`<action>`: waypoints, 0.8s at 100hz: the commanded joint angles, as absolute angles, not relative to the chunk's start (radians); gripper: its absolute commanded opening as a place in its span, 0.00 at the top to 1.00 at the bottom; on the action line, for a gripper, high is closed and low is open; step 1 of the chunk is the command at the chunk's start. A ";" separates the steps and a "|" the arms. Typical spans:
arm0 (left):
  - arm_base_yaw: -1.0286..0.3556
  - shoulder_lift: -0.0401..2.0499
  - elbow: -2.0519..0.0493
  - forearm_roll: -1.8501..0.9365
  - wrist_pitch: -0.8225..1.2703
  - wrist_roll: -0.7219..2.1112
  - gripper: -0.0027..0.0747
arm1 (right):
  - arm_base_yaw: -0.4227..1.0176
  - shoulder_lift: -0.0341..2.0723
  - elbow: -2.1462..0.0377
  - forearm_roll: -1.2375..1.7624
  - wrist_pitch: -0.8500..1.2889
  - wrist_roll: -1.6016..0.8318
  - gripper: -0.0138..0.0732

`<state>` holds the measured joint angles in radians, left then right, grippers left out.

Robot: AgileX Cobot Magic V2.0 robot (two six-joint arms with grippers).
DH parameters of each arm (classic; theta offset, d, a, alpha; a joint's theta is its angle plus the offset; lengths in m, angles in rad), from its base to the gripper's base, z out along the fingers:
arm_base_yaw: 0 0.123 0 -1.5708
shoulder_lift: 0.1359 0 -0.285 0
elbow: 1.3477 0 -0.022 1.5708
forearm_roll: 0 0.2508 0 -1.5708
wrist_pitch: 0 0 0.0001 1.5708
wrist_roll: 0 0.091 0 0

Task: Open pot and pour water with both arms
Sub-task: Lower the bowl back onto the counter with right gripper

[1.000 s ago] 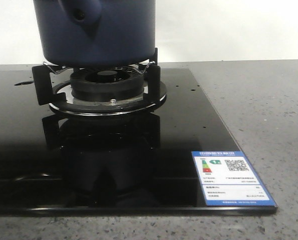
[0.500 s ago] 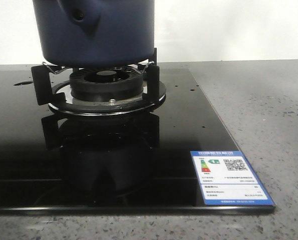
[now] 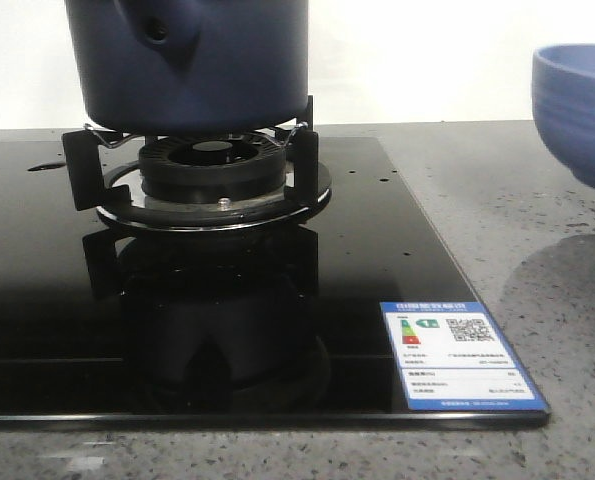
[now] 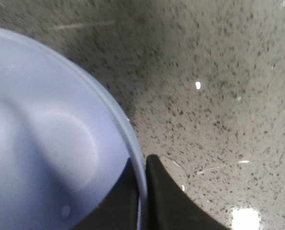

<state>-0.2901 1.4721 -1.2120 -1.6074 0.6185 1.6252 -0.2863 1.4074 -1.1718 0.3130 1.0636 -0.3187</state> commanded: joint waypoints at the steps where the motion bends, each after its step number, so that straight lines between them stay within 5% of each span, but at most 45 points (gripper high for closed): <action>1: -0.298 1.446 -1.256 -1.644 0.646 1.624 0.49 | -0.294 1.379 -1.185 0.318 1.018 -0.317 0.89; 66: -0.298 1.447 -1.256 -1.613 0.664 1.618 0.49 | -0.294 1.472 -1.185 0.261 1.018 -0.283 0.89; 80: -0.298 1.447 -1.256 -1.613 0.664 1.618 0.49 | -0.294 1.474 -1.195 0.261 1.016 -0.284 0.79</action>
<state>-0.2901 1.4903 -1.2126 -1.5464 0.6400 1.6252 -0.2879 1.4842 -1.1672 0.2655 1.0300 -0.2794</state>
